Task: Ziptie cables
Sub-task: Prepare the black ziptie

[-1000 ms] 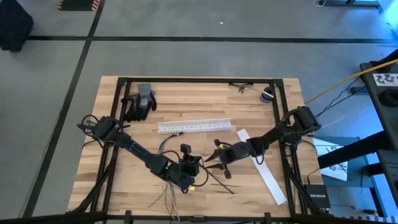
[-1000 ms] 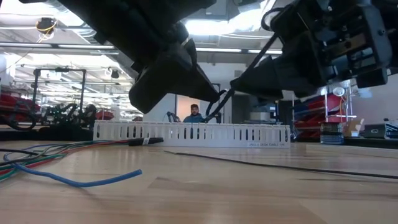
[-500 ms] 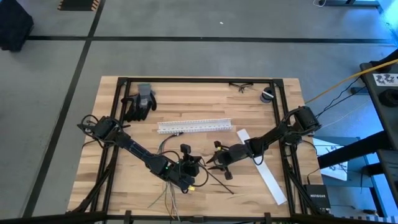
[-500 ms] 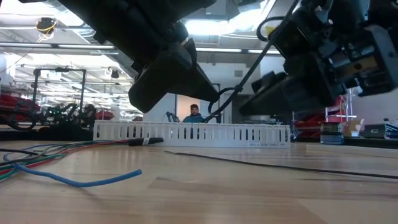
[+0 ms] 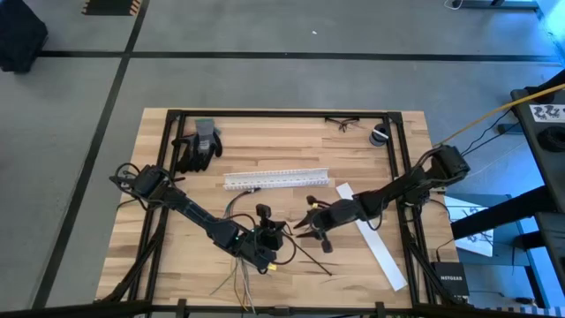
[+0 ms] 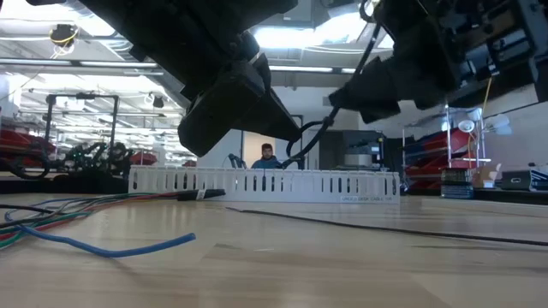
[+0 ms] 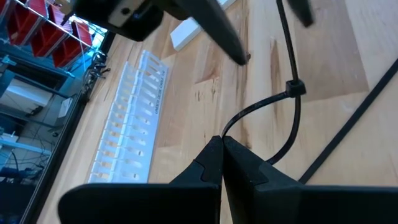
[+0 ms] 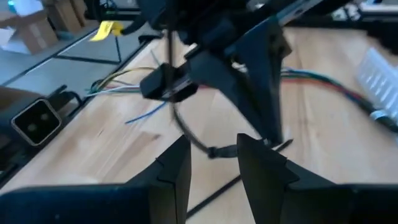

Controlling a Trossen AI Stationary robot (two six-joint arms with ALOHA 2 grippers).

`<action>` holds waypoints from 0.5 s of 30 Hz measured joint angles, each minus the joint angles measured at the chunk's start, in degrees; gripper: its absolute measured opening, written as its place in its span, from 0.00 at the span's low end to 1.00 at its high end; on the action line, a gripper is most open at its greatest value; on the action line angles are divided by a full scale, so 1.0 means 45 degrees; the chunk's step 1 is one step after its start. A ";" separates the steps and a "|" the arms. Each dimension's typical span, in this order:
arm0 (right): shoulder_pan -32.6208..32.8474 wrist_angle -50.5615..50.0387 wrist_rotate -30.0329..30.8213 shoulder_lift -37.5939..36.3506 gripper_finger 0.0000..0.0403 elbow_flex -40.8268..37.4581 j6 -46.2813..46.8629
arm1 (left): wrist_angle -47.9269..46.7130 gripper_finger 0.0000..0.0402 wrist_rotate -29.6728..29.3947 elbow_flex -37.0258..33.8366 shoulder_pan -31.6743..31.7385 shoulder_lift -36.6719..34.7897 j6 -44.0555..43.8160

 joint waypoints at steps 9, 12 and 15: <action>0.0717 0.0049 0.1801 0.0182 0.30 0.0106 -0.0267 | 0.0054 0.00 0.0000 0.0005 0.0015 0.0000 -0.0136; 0.0702 0.0320 0.1688 0.0172 0.30 0.0123 -0.0271 | 0.0096 0.00 0.0000 0.0005 0.0015 0.0000 -0.0135; 0.0702 0.0244 0.1719 0.0177 0.30 0.0106 -0.0270 | 0.0124 0.00 0.0000 0.0010 0.0015 0.0000 -0.0141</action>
